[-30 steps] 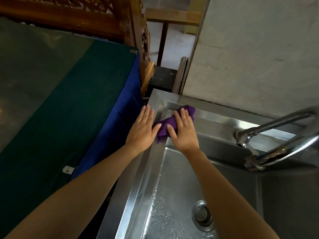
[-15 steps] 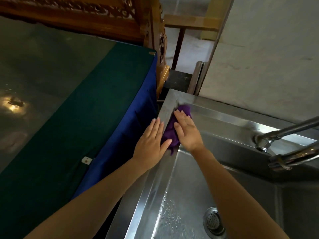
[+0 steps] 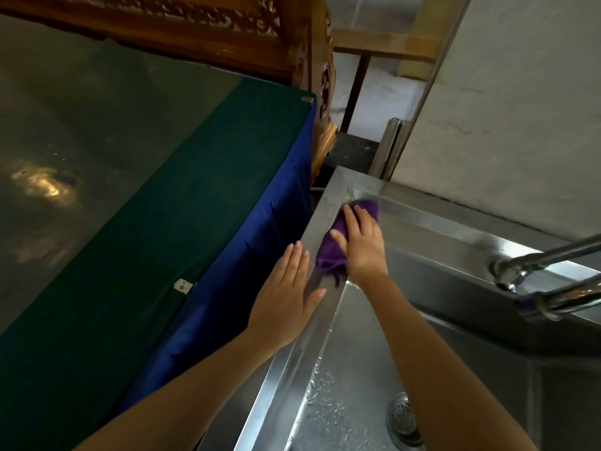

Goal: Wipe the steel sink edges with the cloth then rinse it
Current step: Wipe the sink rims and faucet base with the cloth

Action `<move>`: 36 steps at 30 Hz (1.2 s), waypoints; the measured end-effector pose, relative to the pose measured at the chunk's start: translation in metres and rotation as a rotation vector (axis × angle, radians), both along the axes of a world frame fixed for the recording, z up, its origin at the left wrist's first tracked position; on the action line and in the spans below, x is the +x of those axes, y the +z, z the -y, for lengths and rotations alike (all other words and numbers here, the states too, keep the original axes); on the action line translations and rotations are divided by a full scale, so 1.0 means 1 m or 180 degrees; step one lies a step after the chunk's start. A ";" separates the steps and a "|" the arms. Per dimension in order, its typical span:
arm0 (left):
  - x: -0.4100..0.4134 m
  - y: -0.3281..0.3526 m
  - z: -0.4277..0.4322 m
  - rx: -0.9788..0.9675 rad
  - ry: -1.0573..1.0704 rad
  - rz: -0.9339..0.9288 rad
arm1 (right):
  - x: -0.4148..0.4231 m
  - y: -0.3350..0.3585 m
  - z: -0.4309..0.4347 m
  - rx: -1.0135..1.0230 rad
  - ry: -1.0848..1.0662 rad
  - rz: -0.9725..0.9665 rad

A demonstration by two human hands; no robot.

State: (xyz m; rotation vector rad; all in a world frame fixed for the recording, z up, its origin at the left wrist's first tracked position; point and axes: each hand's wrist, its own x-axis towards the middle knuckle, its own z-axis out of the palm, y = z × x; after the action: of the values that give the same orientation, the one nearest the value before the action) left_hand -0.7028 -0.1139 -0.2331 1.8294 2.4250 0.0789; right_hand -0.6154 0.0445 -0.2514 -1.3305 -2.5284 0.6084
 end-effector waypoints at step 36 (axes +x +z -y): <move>-0.004 -0.012 0.002 0.0137 -0.0074 -0.0008 | -0.049 0.018 -0.063 0.0859 0.2012 -0.0370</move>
State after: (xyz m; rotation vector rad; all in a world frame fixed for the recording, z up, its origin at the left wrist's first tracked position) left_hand -0.7073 -0.1160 -0.2448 1.8761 2.4218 0.1280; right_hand -0.6646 0.1080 -0.2335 -0.3817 -2.7893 0.4044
